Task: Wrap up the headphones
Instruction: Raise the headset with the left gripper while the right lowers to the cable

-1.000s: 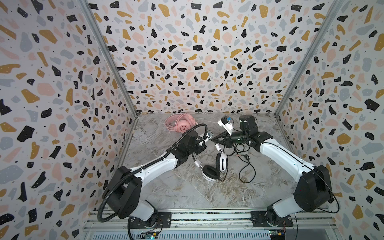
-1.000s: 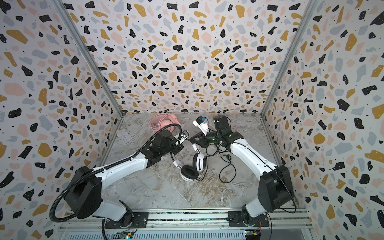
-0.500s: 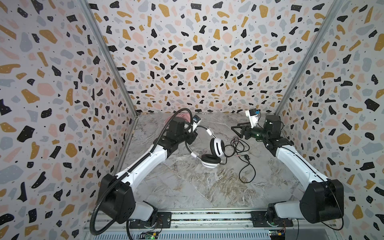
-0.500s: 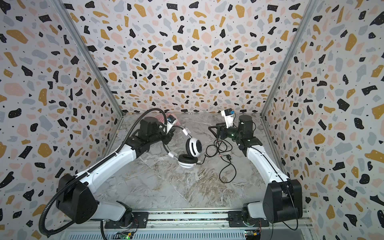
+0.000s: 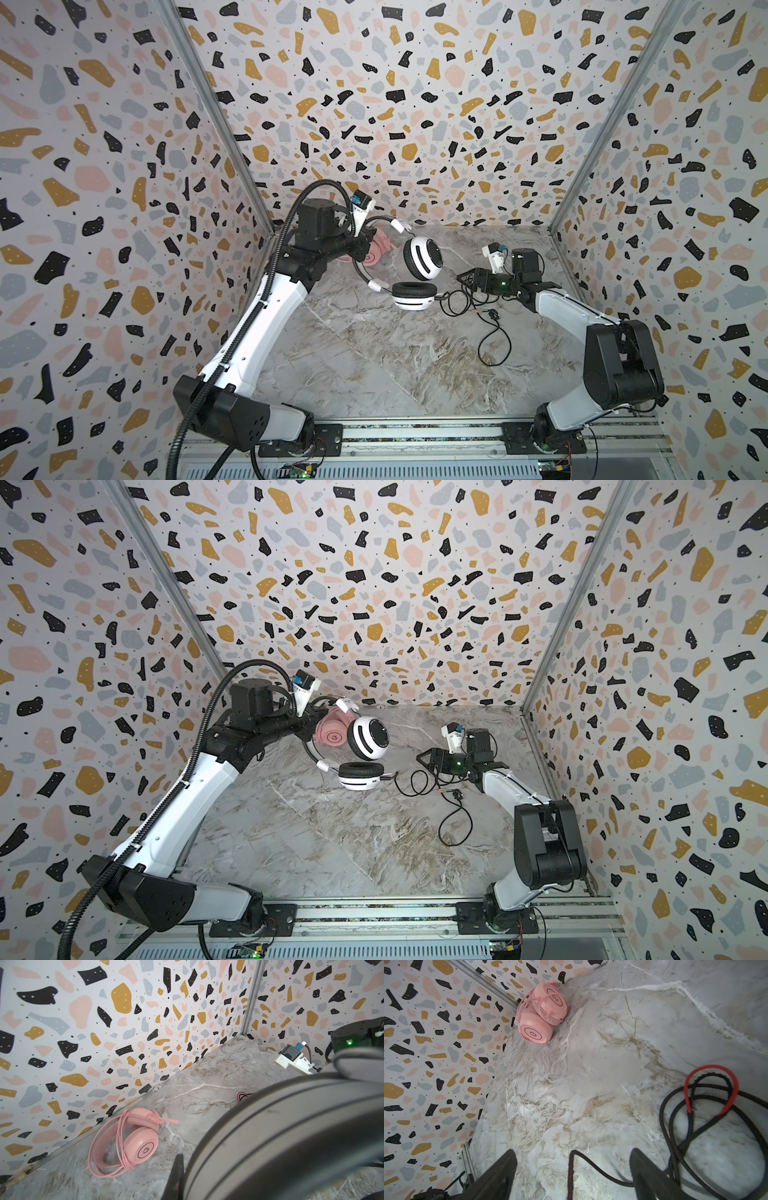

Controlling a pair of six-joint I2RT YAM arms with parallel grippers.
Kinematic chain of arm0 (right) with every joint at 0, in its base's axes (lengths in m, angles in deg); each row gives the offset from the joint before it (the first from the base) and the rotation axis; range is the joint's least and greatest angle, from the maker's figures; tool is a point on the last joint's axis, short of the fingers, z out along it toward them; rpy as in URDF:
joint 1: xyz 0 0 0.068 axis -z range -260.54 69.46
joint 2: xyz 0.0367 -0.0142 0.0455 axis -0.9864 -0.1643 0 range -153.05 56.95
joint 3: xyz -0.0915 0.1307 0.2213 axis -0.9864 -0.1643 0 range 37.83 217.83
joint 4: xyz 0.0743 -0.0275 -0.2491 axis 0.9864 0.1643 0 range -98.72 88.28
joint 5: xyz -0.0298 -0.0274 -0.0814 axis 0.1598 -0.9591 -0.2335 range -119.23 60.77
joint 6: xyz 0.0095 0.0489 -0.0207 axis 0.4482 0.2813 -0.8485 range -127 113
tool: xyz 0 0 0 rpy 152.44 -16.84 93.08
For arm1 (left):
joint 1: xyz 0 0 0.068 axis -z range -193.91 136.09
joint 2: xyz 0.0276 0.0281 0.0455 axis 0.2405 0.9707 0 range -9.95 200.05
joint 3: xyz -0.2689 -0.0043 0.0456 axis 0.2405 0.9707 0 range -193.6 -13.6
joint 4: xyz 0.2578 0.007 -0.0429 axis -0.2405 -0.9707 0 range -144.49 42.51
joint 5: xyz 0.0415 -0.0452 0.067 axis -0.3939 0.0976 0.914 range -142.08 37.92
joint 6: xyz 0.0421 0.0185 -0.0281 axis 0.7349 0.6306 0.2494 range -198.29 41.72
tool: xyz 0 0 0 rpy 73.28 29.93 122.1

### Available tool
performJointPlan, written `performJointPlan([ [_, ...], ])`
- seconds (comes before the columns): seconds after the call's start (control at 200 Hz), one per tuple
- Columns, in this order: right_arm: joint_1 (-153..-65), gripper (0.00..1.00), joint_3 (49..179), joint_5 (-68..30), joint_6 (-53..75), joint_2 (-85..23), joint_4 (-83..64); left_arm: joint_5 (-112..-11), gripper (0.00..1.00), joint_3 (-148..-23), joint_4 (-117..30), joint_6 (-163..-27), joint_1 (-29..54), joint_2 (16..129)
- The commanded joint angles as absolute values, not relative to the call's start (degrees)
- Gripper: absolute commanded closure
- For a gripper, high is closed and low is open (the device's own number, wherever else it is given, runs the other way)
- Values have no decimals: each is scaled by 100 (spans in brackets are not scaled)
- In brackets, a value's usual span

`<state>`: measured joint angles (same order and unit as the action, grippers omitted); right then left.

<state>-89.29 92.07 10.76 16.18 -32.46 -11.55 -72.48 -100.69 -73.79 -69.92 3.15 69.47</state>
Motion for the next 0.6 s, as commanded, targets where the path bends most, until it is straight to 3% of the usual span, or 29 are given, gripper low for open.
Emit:
performJointPlan([
  [0.0,-8748,13,9042,949,1891,-3054,-1180,-7918,100,-10472,-7175,-7562,85,6816],
  [0.21,-8773,12,8531,1038,2757,-3135,-1742,-8337,100,-10976,-7158,-7853,-99,6802],
  [0.596,-9214,13,7512,966,5972,-3261,-4353,-8669,100,-11486,-6905,-8333,-230,6707],
])
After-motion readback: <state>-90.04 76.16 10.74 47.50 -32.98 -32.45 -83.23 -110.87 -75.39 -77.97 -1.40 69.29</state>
